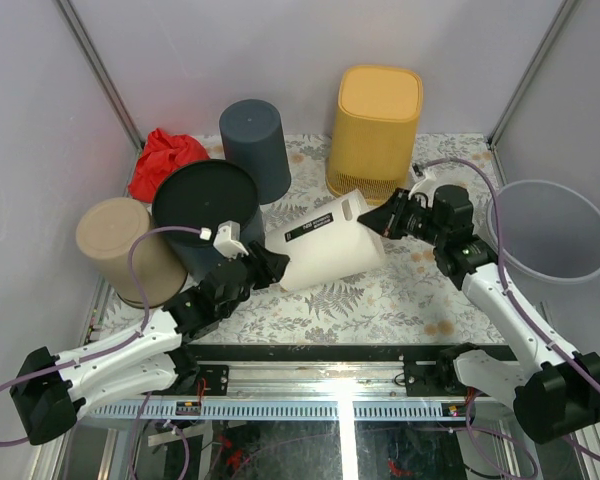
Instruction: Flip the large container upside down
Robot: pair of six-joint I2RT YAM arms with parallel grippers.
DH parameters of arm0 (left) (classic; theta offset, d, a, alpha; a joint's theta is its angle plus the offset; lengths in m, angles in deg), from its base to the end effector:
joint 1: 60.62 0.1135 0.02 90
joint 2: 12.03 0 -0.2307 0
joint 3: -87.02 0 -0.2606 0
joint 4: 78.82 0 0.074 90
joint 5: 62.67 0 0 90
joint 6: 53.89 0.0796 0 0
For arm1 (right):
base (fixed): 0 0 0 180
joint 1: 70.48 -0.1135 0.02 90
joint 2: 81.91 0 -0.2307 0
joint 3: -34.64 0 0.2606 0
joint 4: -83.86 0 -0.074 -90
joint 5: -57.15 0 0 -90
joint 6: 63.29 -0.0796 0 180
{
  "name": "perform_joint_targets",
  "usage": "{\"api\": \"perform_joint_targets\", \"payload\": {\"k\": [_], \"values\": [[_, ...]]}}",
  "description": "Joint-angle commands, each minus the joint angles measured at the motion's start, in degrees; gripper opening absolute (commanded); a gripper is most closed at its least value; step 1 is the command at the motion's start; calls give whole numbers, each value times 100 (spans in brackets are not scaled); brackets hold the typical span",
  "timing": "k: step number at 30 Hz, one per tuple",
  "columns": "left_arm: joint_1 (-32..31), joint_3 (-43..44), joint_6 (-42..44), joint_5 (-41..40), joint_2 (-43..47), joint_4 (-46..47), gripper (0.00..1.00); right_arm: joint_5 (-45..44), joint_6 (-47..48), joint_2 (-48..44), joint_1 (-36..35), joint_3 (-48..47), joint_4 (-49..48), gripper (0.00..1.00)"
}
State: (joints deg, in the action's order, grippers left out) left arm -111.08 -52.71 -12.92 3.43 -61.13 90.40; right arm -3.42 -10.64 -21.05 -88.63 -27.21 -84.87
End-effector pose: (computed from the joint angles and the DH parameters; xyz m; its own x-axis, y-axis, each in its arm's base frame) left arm 0.1934 -0.1836 0.1986 -0.4890 -0.4920 -0.7203 0.1417 0.7700 -0.6221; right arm 0.2817 0.1335 0.2939 -0.5781 0.3665 -0.7290 -0.4780 0.5719 0.6667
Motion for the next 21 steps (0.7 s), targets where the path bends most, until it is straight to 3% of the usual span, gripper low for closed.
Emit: {"api": "perform_joint_targets", "payload": {"k": [1, 14, 21], "values": [[70, -62, -219, -301, -28, -73, 50, -277, 8, -156, -19, 376, -108, 13], [71, 252, -372, -566, -454, -462, 50, -1873, 704, -477, -22, 384, 1222, 19], [67, 617, -108, -731, -885, -546, 51, -2005, 878, -450, -19, 618, 1150, 24]]}}
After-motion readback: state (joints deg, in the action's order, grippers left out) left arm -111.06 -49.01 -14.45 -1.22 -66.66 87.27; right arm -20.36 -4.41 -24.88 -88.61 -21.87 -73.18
